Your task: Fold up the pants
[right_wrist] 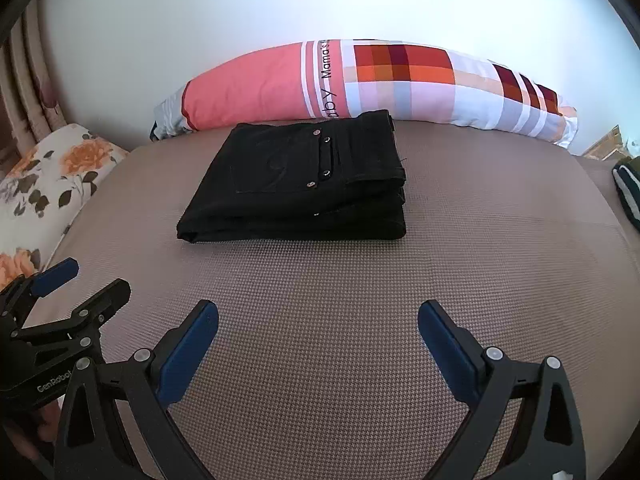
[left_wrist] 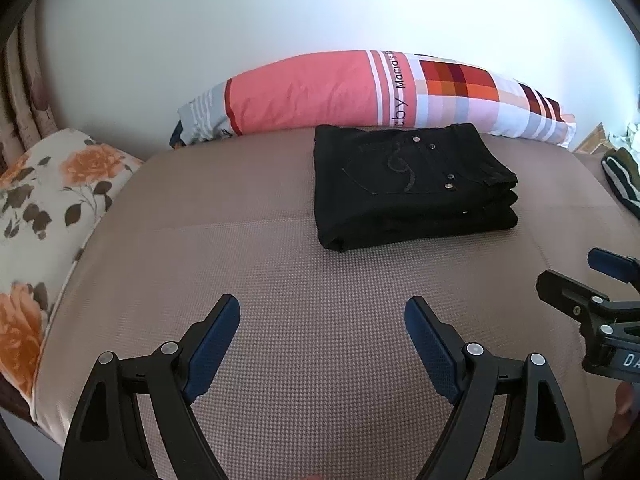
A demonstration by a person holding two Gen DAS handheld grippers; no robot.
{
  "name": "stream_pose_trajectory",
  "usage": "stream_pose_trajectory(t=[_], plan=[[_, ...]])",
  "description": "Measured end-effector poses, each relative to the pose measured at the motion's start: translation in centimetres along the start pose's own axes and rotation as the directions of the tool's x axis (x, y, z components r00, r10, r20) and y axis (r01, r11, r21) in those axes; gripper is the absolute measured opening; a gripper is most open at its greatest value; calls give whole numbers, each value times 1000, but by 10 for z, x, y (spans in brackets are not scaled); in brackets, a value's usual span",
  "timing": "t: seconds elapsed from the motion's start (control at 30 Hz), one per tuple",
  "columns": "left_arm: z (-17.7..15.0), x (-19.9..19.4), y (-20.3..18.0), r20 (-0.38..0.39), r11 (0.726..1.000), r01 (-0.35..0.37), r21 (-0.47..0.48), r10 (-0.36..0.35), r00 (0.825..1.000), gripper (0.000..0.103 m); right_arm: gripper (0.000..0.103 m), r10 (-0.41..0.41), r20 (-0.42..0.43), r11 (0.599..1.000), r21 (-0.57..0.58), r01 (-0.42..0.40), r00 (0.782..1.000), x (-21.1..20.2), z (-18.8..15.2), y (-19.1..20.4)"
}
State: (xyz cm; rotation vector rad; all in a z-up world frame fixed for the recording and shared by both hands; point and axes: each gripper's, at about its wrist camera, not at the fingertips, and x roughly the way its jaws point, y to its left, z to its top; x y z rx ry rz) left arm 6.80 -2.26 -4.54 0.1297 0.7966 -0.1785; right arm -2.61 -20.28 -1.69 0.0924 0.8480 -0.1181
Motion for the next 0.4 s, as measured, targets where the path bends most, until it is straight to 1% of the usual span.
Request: stream_pose_trajectory(t=[0.1, 0.4], plan=[[-1, 0, -1, 10, 1000, -16, 7, 16, 1000, 85, 99, 7, -4, 1000, 3, -7, 1000, 1, -1, 0], [-2, 1, 1, -3, 1000, -4, -4, 4, 1000, 85, 99, 10, -15, 1000, -2, -10, 1000, 5, -2, 2]])
